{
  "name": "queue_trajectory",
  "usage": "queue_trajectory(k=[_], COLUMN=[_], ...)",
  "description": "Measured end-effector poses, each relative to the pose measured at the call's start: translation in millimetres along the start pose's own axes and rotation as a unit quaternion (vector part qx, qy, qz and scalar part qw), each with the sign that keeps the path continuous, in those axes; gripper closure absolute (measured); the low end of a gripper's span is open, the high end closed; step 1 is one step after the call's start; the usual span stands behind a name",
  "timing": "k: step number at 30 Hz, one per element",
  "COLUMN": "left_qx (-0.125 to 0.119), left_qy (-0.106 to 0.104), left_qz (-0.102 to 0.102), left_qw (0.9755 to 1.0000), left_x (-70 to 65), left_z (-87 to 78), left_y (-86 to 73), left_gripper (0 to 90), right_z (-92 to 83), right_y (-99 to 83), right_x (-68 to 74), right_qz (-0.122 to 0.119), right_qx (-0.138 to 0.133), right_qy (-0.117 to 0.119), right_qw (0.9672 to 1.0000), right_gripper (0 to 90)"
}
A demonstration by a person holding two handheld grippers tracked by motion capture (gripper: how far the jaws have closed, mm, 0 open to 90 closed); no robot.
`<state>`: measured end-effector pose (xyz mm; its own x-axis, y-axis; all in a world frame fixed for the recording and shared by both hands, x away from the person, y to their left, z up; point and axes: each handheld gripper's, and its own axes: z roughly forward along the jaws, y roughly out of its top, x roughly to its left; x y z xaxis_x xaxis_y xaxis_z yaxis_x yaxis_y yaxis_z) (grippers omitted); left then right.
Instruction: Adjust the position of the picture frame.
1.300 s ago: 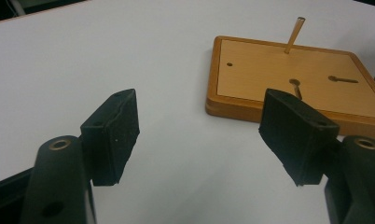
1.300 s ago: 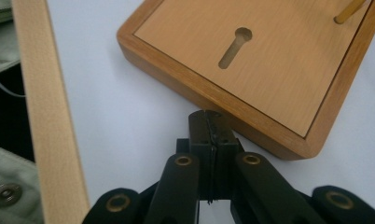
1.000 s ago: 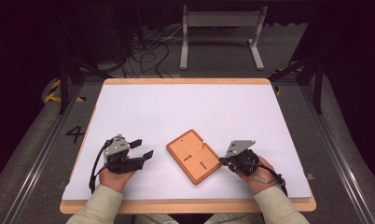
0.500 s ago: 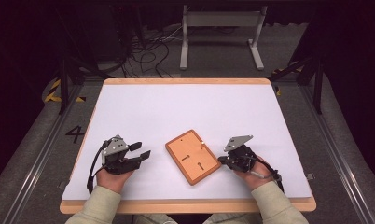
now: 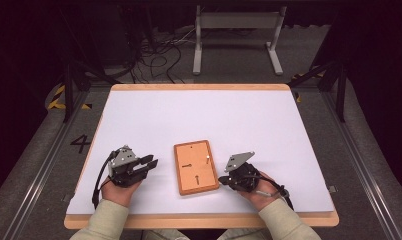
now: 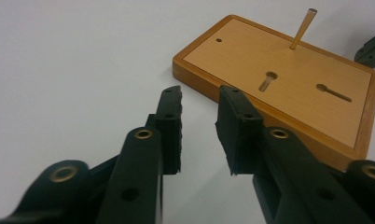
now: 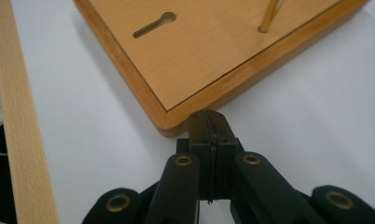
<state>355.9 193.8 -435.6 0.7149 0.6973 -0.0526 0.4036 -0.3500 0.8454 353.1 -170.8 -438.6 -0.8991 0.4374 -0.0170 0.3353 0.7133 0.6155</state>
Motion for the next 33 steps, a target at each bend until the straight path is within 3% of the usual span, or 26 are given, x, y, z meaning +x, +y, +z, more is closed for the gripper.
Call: queue_trajectory(k=[8,13,17,18,22,26,27,33], left_qx=[0.008,0.02,0.028,0.037,0.07,0.091,0.105,0.135], left_qy=[0.012,0.003,0.0,-0.002,-0.009,-0.014,-0.012,-0.001], left_qz=[-0.014,-0.043,-0.052,-0.054,-0.06,-0.061,-0.063,-0.066], left_qw=[0.9998,0.9989,0.9982,0.9978,0.9957,0.9939,0.9924,0.9887], left_x=[6.2,14.7,18.1,18.7,20.7,22.4,22.9,27.3], left_z=[0.4,6.1,14.8,22.9,43.1,57.9,66.8,86.4], left_y=[3.5,8.7,17.0,23.5,34.0,39.5,41.8,47.1], left_gripper=[87.6,89.8,89.9,89.9,89.9,89.8,89.9,89.9], right_z=[20.8,14.1,-1.3,-13.8,-32.2,-43.9,-45.9,-50.3], right_y=[15.8,15.0,9.9,4.8,-6.6,-16.6,-18.3,-23.9], right_x=[20.1,20.4,15.3,9.0,-2.9,-10.4,-11.2,-12.1], right_qz=[-0.037,-0.041,-0.032,-0.019,0.009,0.03,0.033,0.039], right_qx=[0.003,0.002,-0.013,-0.023,-0.035,-0.042,-0.044,-0.044], right_qy=[0.015,0.0,-0.016,-0.029,-0.051,-0.065,-0.068,-0.074], right_qw=[0.9992,0.9991,0.9993,0.9991,0.998,0.9965,0.9962,0.9955], right_gripper=[90.0,90.0,90.0,90.0,90.0,90.0,90.0,90.0])
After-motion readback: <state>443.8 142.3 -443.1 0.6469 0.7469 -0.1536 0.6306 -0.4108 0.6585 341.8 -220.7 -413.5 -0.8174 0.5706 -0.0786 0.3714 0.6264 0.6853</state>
